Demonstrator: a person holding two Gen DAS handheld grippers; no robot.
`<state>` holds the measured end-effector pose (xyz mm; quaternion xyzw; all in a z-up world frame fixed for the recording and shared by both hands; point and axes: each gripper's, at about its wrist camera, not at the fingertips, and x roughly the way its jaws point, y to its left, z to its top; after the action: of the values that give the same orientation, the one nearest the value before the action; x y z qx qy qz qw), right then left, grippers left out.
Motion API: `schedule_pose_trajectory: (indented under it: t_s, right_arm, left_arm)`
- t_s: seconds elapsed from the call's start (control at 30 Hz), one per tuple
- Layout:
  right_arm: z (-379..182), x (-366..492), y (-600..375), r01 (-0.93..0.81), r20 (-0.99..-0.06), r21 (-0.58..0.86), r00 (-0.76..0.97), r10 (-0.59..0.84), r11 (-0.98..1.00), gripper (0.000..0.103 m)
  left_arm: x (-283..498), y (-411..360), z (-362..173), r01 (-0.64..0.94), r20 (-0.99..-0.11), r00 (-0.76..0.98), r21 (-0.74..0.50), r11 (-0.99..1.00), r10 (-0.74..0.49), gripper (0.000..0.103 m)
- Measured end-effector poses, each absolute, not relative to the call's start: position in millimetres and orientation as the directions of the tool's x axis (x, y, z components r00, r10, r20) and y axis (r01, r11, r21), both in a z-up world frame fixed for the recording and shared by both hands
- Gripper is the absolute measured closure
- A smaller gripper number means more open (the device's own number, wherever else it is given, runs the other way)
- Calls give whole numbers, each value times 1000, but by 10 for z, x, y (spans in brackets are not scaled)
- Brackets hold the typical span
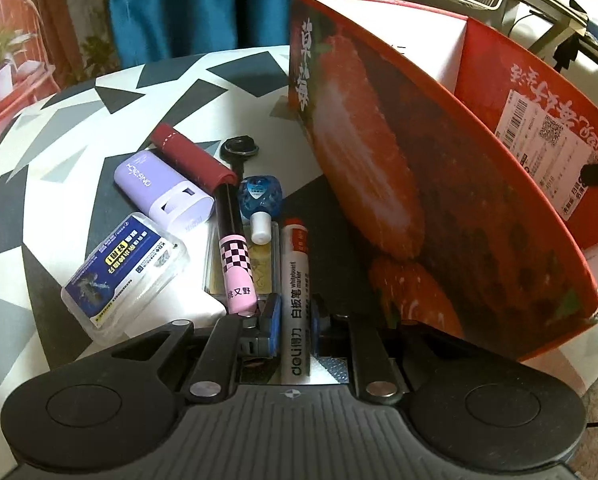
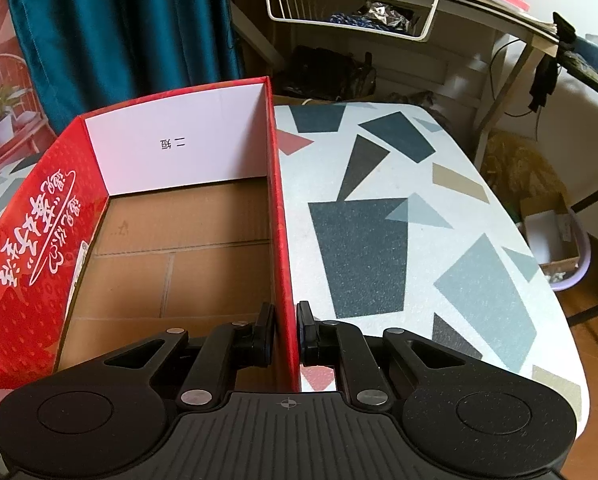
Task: Organize rigid objects
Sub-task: 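Close the left gripper on the red-capped whiteboard marker, then carry the marker over the red box and open the left gripper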
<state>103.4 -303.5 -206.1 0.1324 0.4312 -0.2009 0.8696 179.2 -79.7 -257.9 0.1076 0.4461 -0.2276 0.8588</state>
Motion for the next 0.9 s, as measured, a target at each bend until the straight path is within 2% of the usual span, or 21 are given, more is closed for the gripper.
schedule_pose_trajectory:
  t_s: [0.37,0.63,0.77,0.9]
  right_arm:
    - [-2062,1038,-3031,461,-804,52,546,-237,886,92]
    - [-2060,1043,-3023,459,-803,48,546,-239,887,92]
    - [-2055,1046,-3020,455,-804,41,544,-241,890,92]
    - [-2058,1057,-3008,452,-805,35,542,-243,891,92]
  left_arm:
    - [1896,-540,-2152,450,-751,542,-120,885,-377,87]
    - [2034,-519,-1422,451,-627,611,-225,864,-483,87]
    - [2106,-821,-1242,523,-601,606,-192,830,-521,87]
    - [2173,-1121,-1305,575,-616,581,-151,804,-531,87]
